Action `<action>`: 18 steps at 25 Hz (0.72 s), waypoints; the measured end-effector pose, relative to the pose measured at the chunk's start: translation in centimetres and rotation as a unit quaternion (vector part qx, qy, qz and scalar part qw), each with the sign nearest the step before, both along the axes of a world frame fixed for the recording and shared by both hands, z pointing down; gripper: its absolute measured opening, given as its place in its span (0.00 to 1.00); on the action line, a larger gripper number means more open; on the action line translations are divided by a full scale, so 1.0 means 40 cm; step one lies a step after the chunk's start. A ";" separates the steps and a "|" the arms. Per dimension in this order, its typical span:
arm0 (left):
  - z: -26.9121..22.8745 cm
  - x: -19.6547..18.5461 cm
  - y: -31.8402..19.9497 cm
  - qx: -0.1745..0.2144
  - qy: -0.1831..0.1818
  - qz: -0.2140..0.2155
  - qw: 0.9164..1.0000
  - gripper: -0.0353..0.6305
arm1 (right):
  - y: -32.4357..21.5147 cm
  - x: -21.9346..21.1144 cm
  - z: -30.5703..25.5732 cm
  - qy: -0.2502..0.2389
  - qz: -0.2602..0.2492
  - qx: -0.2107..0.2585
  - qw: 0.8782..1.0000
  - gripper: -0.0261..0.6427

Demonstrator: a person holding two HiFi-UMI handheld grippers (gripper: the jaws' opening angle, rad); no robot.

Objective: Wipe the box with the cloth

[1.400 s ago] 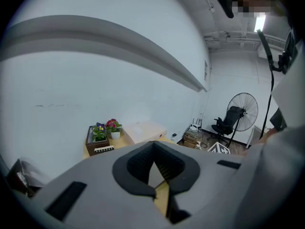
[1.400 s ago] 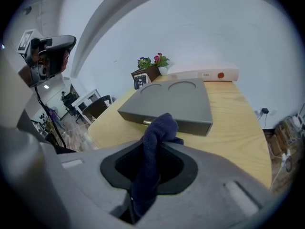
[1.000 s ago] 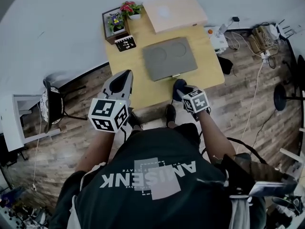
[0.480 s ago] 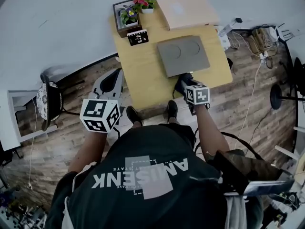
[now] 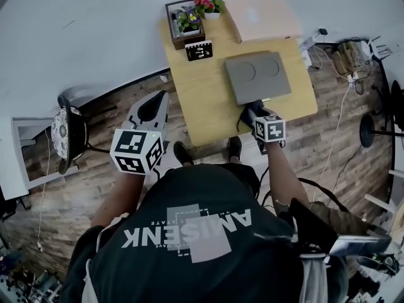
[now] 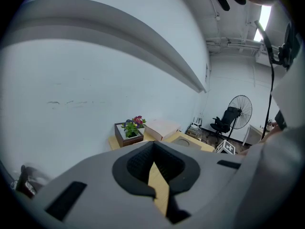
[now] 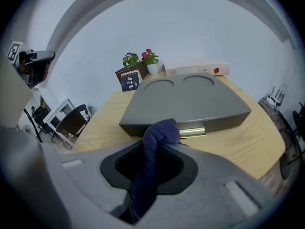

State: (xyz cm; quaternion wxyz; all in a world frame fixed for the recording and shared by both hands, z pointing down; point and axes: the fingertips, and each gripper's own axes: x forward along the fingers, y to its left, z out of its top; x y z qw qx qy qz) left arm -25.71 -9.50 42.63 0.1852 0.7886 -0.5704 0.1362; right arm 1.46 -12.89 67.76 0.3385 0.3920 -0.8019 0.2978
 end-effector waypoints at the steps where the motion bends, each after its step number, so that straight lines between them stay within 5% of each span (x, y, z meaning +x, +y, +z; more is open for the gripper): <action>1: -0.001 -0.009 -0.003 0.001 0.000 -0.001 1.000 0.05 | 0.003 -0.010 -0.001 -0.001 -0.001 0.000 1.000 0.15; 18: -0.019 -0.048 0.007 0.017 0.024 0.067 0.997 0.05 | 0.075 -0.157 -0.027 -0.004 0.010 0.006 1.000 0.15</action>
